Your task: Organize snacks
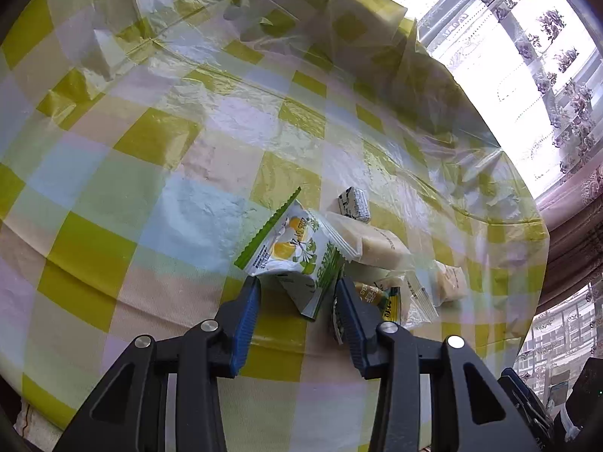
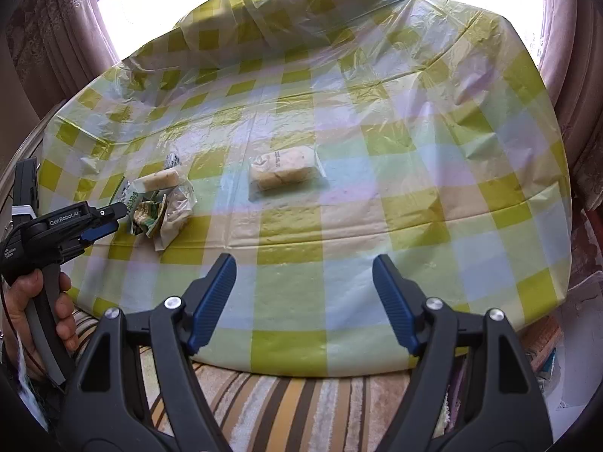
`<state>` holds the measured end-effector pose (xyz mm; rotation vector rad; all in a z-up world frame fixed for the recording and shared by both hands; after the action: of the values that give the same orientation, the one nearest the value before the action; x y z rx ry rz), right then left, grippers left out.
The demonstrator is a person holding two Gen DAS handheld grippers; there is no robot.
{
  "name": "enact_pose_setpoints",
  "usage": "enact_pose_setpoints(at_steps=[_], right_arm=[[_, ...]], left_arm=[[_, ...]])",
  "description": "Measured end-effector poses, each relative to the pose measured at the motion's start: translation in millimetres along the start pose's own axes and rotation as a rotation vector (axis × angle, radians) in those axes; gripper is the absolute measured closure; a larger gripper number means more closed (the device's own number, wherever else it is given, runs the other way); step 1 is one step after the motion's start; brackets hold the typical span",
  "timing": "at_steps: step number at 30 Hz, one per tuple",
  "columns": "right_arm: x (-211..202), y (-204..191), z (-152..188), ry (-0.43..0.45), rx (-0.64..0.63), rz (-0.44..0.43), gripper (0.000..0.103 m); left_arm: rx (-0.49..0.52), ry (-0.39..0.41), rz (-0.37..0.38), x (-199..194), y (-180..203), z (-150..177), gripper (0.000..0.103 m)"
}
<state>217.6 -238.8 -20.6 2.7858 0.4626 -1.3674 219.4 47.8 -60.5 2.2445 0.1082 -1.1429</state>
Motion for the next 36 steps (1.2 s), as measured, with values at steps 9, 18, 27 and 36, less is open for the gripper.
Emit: enact_pose_setpoints(at_steps=[9,18,27,36], right_arm=[[24,-38,-27,0.024,-0.035,-0.042,0.023],[49,-80,-66,0.069,-0.064,-0.071,0.021],[95,-132,-87,0.044,-0.151,-0.089,0.020],[141,-169,-94,-0.023,-0.232,-0.084,0.020]], left_arm=[[0.062,0.027,-0.038,18,5,-17,0.059],[0.149,0.072,-0.113,21,3,-22,0.067],[0.044,0.128,-0.086,2,-23,-22,0.068],[-0.026,0.173,-0.066,-11,-37,-24,0.068]])
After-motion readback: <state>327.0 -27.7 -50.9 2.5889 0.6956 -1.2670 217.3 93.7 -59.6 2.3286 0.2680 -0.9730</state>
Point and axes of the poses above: each gripper's, at about its wrist camera, not at the fingertips, and x roughly the way its jaws point, y to its right, z to its underside, the point moved 8 cm from there along x, roughly the way its jaws point, and after that the axes turned 1 degree about z, right-handed, at the moved point
